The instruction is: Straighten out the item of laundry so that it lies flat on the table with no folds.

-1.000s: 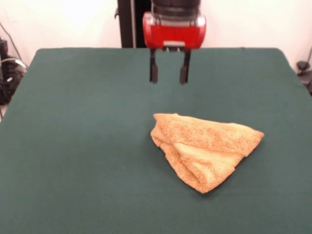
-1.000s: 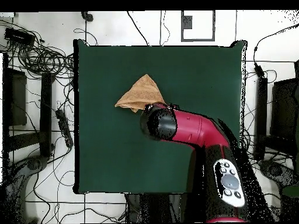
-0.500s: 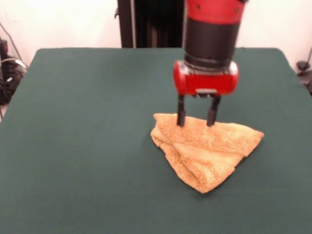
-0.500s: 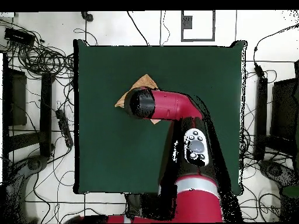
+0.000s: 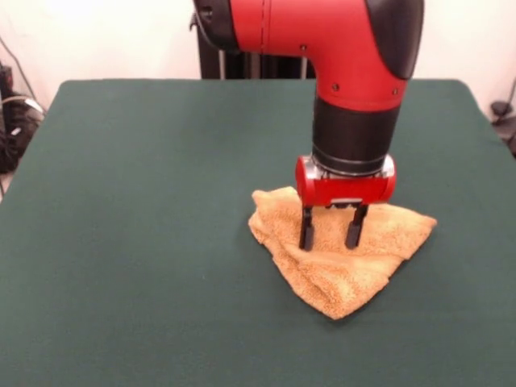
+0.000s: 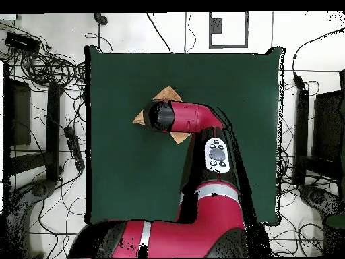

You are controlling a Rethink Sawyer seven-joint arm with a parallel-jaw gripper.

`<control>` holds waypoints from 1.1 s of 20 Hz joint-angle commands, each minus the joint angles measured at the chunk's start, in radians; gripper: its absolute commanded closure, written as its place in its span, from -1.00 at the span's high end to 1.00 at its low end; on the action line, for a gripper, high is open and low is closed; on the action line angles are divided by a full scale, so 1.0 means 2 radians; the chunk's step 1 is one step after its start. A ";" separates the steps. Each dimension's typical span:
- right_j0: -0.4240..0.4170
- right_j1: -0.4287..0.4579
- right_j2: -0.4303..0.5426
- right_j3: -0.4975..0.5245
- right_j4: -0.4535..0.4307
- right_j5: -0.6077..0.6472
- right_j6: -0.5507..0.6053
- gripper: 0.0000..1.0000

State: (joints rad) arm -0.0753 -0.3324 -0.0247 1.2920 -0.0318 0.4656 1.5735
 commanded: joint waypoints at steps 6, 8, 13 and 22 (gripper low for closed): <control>-0.002 0.051 0.033 -0.014 0.017 -0.013 0.083 1.00; 0.001 0.050 0.029 -0.013 0.016 -0.020 0.089 1.00; 0.008 0.049 0.019 -0.012 0.012 -0.034 0.096 1.00; 0.012 0.049 0.013 -0.018 0.008 -0.029 0.094 1.00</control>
State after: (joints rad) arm -0.0781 -0.2995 -0.0284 1.2459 -0.0239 0.4543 1.5735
